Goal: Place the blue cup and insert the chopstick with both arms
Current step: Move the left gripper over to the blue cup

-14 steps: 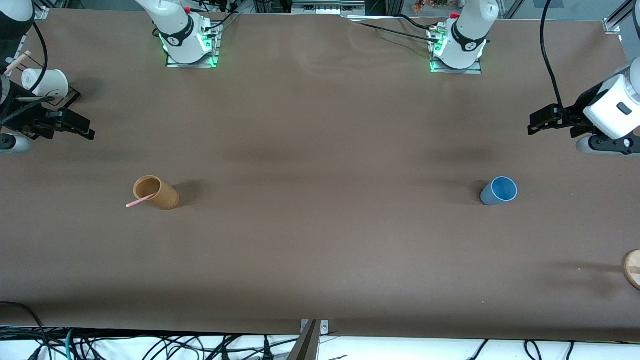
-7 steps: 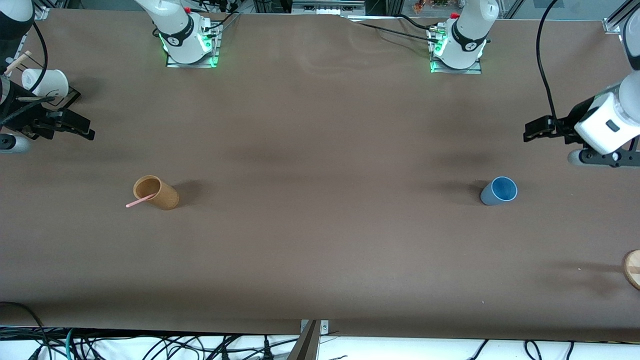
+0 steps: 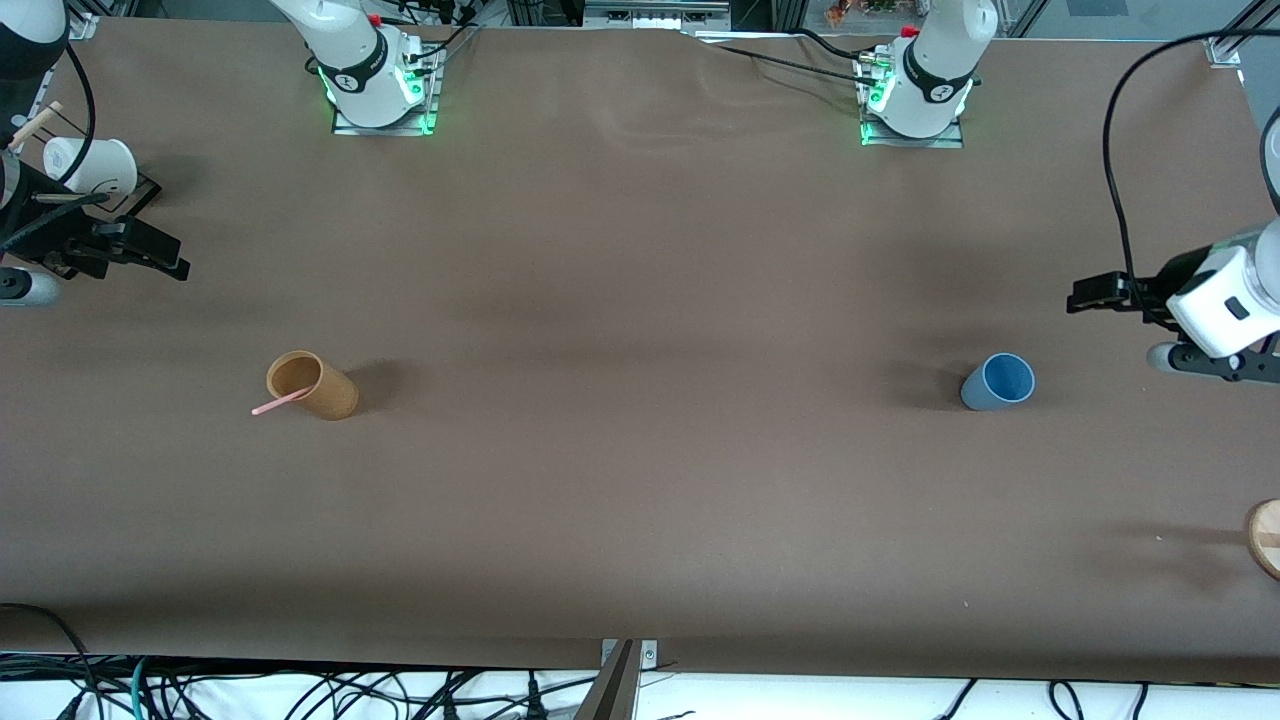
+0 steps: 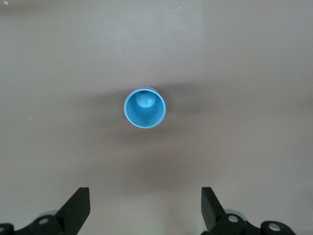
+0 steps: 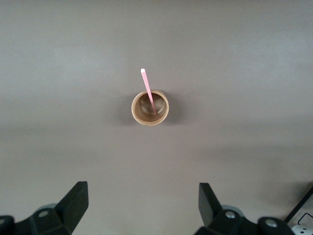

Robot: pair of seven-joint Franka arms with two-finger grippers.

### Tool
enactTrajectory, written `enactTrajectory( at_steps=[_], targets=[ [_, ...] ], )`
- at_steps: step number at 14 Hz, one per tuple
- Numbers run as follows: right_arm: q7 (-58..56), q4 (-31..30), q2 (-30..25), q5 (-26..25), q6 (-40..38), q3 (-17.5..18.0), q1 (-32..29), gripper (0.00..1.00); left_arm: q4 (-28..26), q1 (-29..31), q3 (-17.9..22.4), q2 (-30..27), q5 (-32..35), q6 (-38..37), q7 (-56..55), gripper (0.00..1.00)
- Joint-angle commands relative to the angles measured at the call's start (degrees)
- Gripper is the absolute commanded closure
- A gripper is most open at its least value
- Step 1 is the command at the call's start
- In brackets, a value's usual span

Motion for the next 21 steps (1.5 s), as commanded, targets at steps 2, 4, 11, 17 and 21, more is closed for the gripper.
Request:
enactTrajectory(
  at_steps=[2,4,11,17,21],
  targets=[
    [-0.6,1.6,0.4,0.3,-1.3,0.2,-0.3,0.0,-2.4,2.4,-0.2,1.6,3.3,5.3,6.3,0.0],
    [-0.6,1.6,0.4,0.3,-1.3,0.2,-0.3,0.0,-5.2,2.5,-0.2,1.8,4.5,9.2,6.3,0.0],
    [-0.6,1.5,0.4,0.2,-1.3,0.2,-0.4,0.0,-20.7,3.6,-0.2,1.7,4.6,30.0,6.6,0.0],
    [-0.6,1.6,0.4,0.2,-1.3,0.2,-0.4,0.0,-26.7,3.6,-0.2,2.4,4.8,40.2,6.6,0.0],
    [-0.6,1.5,0.4,0.2,-1.3,0.2,-0.4,0.0,-27.8,3.5,-0.2,3.9,4.8,43.8,6.6,0.0]
  ],
)
